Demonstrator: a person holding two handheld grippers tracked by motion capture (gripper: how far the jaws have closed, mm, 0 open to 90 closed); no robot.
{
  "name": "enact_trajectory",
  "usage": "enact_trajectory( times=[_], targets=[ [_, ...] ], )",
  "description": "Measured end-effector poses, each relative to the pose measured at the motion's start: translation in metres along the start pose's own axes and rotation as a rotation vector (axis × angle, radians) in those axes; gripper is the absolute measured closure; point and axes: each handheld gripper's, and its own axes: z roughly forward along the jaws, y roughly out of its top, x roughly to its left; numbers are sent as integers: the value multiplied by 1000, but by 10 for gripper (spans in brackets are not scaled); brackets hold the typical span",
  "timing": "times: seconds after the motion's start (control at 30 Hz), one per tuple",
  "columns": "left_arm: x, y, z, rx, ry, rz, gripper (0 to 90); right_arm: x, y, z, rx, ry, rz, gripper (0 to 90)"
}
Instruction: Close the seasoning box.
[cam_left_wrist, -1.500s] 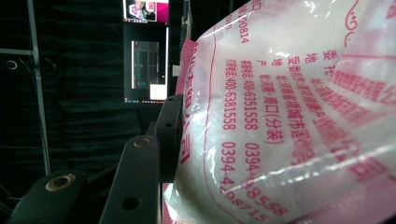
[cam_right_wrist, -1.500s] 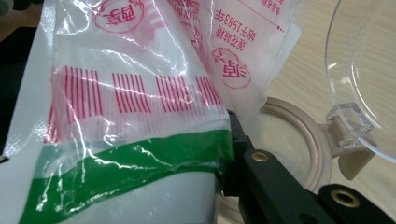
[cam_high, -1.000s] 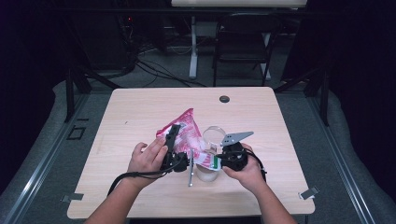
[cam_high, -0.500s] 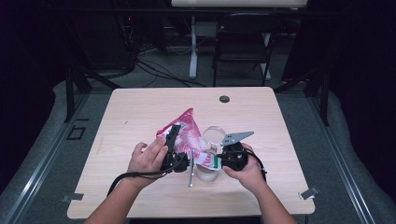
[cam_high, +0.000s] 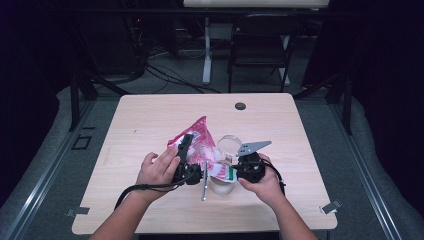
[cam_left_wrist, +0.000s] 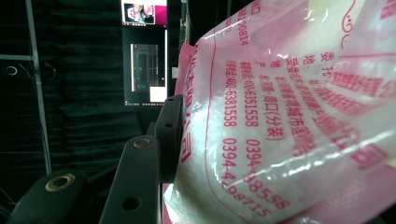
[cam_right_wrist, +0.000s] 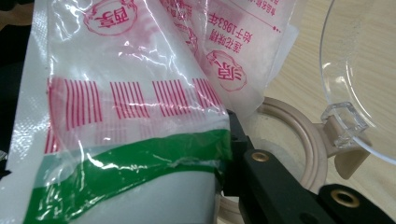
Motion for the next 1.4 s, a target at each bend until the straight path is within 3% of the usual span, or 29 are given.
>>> enact_trajectory(
  times=[0.33,0.6,0.7,1.4],
  targets=[
    [1,1,0,-18,7,17,634,-1,0,0,-9,1,5,900],
    [3,2,-1,-19,0,45,633,-2,-1,0,-7,1,9,900],
    [2,1,-1,-16,-13,36,633,-2,-1,1,-4,0,11,900],
    [4,4,-1,-16,-37,77,632,-2,-2,2,14,-15,5,900]
  ],
)
